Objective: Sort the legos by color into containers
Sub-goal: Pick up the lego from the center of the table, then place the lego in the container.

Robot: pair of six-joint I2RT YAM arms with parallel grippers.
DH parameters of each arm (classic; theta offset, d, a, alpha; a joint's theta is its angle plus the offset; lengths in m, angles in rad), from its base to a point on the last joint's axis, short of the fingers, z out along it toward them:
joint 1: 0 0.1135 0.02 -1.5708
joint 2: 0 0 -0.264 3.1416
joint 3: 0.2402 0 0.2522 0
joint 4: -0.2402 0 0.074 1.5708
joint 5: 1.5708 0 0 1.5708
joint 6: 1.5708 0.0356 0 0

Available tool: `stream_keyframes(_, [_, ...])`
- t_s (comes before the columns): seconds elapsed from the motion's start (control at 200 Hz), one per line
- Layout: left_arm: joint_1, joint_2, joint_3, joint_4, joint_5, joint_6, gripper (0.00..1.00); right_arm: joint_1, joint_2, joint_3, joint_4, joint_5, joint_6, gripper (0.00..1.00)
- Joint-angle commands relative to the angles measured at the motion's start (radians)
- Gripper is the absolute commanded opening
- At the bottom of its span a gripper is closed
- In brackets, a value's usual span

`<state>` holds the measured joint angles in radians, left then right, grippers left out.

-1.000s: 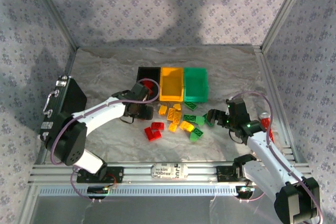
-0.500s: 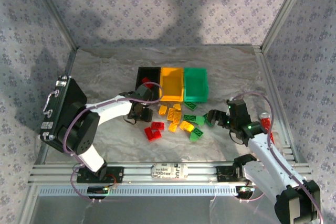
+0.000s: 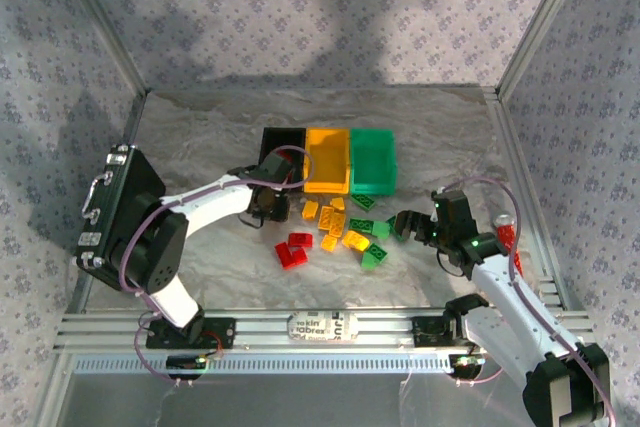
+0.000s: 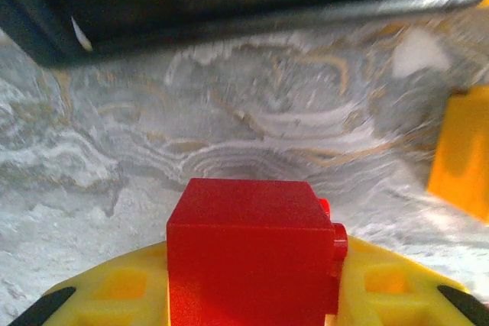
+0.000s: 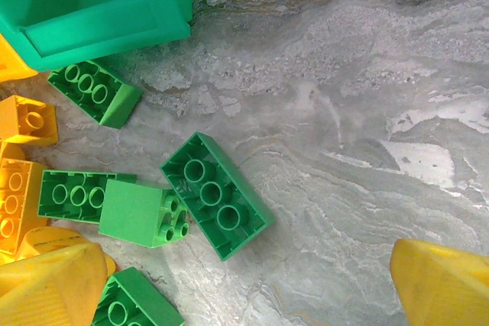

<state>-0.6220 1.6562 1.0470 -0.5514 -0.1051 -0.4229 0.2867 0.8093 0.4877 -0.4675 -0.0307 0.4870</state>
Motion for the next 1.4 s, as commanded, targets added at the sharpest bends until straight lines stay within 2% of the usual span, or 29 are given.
stream_keyframes(0.0, [0.006,-0.042,0.086,-0.039,-0.026,0.033,0.33,0.006,-0.011,-0.006,-0.018,0.009,0.018,0.97])
stream_keyframes(0.255, [0.047,0.025,0.283,-0.093,-0.022,0.078,0.33,0.006,-0.018,-0.007,-0.022,0.012,0.017,0.97])
stream_keyframes(0.435, [0.088,0.125,0.448,-0.121,-0.010,0.117,0.34,0.005,-0.021,-0.007,-0.022,0.009,0.018,0.97])
stream_keyframes(0.455, [0.090,0.137,0.464,-0.134,-0.001,0.122,0.37,0.005,-0.020,-0.008,-0.022,0.009,0.018,0.97])
stream_keyframes(0.49, [0.094,0.156,0.493,-0.156,0.008,0.133,0.48,0.005,-0.021,-0.008,-0.022,0.009,0.018,0.97])
stream_keyframes(0.53, [0.092,0.173,0.529,-0.181,-0.007,0.135,0.73,0.005,-0.021,-0.009,-0.022,0.008,0.018,0.97])
stream_keyframes(0.555, [0.092,0.182,0.547,-0.198,-0.022,0.128,0.81,0.005,-0.021,-0.008,-0.023,0.009,0.018,0.97])
stream_keyframes(0.63, [0.089,0.183,0.565,-0.222,-0.047,0.108,0.86,0.004,-0.021,-0.010,-0.022,0.011,0.018,0.97])
stream_keyframes(0.81, [0.046,0.056,0.433,-0.143,-0.048,0.088,0.87,0.004,-0.019,-0.014,-0.010,0.012,0.018,0.98])
stream_keyframes(1.049, [-0.044,-0.123,0.235,-0.154,-0.065,0.040,0.86,0.004,-0.007,-0.006,-0.007,0.008,0.016,0.98])
stream_keyframes(1.174, [-0.108,-0.223,0.093,-0.145,-0.042,0.038,0.86,0.004,-0.012,-0.009,-0.010,0.000,0.016,0.98])
stream_keyframes(1.279, [-0.159,-0.312,-0.046,-0.081,0.029,0.022,0.86,0.004,-0.012,-0.004,-0.012,-0.028,0.010,0.99])
stream_keyframes(1.399, [-0.183,-0.378,-0.178,-0.057,0.060,-0.078,0.86,0.005,-0.020,0.002,-0.028,-0.038,0.007,0.99])
